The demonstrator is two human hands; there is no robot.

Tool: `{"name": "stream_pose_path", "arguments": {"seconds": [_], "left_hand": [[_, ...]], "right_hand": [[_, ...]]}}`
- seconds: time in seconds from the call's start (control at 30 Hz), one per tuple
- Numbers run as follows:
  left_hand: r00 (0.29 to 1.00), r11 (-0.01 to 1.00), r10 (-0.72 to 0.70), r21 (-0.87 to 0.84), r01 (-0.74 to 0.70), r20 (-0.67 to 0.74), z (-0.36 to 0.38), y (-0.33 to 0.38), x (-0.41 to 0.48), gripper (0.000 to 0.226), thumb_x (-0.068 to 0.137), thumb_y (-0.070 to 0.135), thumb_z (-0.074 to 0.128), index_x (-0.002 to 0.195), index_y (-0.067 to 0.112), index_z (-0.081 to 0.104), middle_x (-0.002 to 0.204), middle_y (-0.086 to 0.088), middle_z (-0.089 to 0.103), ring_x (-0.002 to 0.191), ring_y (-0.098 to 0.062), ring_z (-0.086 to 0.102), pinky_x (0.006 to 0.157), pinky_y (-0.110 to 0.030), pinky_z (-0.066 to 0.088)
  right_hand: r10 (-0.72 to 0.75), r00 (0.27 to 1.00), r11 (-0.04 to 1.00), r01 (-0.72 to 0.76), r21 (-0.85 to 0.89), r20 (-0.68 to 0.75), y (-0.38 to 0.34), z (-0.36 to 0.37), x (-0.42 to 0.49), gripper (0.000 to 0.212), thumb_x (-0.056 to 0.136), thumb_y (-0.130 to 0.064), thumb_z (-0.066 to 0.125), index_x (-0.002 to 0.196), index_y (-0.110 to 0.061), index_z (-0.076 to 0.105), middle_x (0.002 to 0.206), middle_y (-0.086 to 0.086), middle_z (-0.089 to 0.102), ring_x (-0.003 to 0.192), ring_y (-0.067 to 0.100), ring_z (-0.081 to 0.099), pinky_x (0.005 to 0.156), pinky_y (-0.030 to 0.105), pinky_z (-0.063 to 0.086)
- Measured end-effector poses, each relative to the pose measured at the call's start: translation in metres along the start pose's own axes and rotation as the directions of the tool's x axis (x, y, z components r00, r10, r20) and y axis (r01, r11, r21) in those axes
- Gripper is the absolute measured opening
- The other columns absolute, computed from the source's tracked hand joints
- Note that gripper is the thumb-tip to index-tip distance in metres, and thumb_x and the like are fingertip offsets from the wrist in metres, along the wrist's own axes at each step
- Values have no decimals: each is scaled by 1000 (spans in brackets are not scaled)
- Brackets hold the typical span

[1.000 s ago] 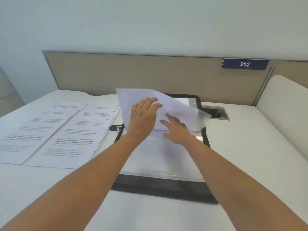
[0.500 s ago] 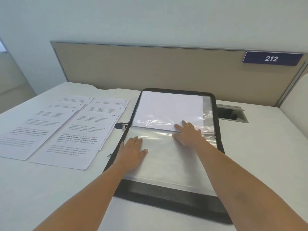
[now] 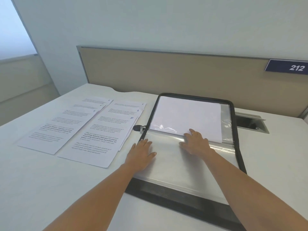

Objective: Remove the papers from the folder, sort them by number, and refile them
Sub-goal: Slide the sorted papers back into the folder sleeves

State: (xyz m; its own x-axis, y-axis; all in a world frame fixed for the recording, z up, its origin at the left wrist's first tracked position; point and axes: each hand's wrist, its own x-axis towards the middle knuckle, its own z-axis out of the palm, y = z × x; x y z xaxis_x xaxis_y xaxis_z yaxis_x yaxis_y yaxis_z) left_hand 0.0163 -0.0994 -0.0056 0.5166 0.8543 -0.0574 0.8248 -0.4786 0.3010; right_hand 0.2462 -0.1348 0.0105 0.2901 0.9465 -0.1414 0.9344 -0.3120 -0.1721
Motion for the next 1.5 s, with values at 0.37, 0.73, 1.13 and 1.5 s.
{"name": "stream_pose_path", "arguments": {"seconds": [0.37, 0.73, 1.13, 1.5], "left_hand": [[994, 992, -94, 78, 98, -59, -61, -109, 12, 56, 99, 45, 35, 147, 18, 26, 156, 0, 19, 144, -15, 15, 117, -38, 10], [990, 989, -138, 45, 139, -34, -96, -256, 49, 54, 99, 45, 35, 145, 18, 28, 155, 0, 22, 143, -13, 18, 116, -39, 11], [988, 992, -109, 58, 116, -112, -118, -362, 138, 51, 99, 42, 33, 145, 21, 26, 157, 3, 17, 144, -12, 12, 116, -38, 8], [981, 978, -188, 84, 192, -53, -118, -414, 183, 62, 96, 57, 19, 151, 30, 5, 159, 8, -2, 146, -16, -5, 117, -49, -1]], "right_hand": [[-131, 989, 973, 143, 184, -73, -123, 2, 38, 43, 94, -46, 46, 130, -21, 51, 152, -1, 26, 139, 18, 24, 106, 42, 30], [-210, 972, 966, 223, 132, -101, -259, 25, 96, 41, 96, -43, 43, 126, -18, 54, 147, -1, 34, 134, 18, 33, 104, 36, 32], [-223, 968, 962, 237, 137, -113, -362, 34, 205, 32, 97, -30, 47, 118, -9, 57, 134, 3, 48, 122, 21, 43, 95, 30, 38], [-148, 988, 988, 149, 25, -36, -412, 24, 320, 39, 94, -12, 43, 134, -13, 44, 141, 5, 40, 130, 23, 36, 103, 34, 33]]}}
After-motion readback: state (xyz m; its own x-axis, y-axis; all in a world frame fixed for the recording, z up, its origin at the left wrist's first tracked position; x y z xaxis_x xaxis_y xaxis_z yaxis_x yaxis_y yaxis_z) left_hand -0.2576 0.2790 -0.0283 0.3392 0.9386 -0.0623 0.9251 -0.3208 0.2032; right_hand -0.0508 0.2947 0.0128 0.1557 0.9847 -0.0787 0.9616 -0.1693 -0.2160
